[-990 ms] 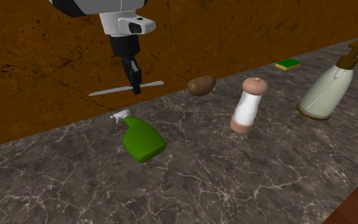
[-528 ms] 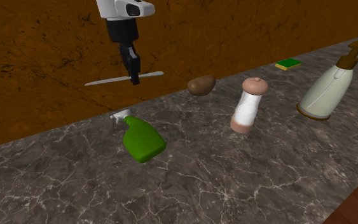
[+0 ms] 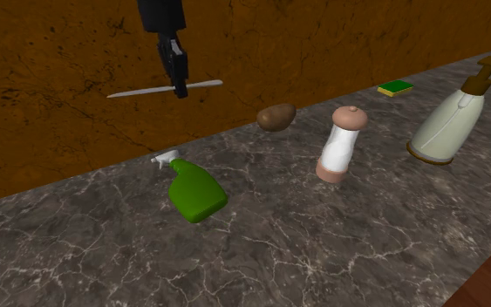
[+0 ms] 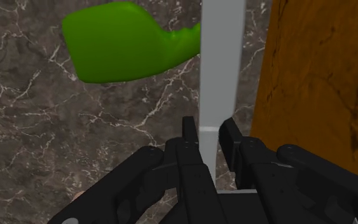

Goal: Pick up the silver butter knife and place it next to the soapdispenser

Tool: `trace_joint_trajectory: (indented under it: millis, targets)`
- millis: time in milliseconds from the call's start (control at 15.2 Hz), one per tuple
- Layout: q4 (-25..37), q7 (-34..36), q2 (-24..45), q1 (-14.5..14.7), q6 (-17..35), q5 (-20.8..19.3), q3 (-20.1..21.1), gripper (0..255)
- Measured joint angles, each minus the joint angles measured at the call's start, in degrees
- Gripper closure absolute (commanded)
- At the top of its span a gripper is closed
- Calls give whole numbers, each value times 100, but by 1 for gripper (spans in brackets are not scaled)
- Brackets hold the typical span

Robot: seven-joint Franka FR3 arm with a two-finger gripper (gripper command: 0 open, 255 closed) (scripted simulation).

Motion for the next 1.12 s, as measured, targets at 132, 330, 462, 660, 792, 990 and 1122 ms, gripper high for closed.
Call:
trace_joint_trajectory:
  millis: [132, 330, 462, 660, 792, 990, 1122]
  targets:
    - [108, -26, -23, 3, -127, 14, 6, 255]
    - [321, -36, -53, 40, -362, 34, 21, 255]
    - [447, -53, -64, 55, -493, 41, 26, 255]
    - [704, -86, -62, 88, -740, 48, 29, 255]
    - [878, -91, -47, 128, -896, 46, 32, 255]
    - [1193, -116, -2, 189, -1157, 35, 28, 255]
    - [1416, -129, 30, 237, -1343, 26, 25, 255]
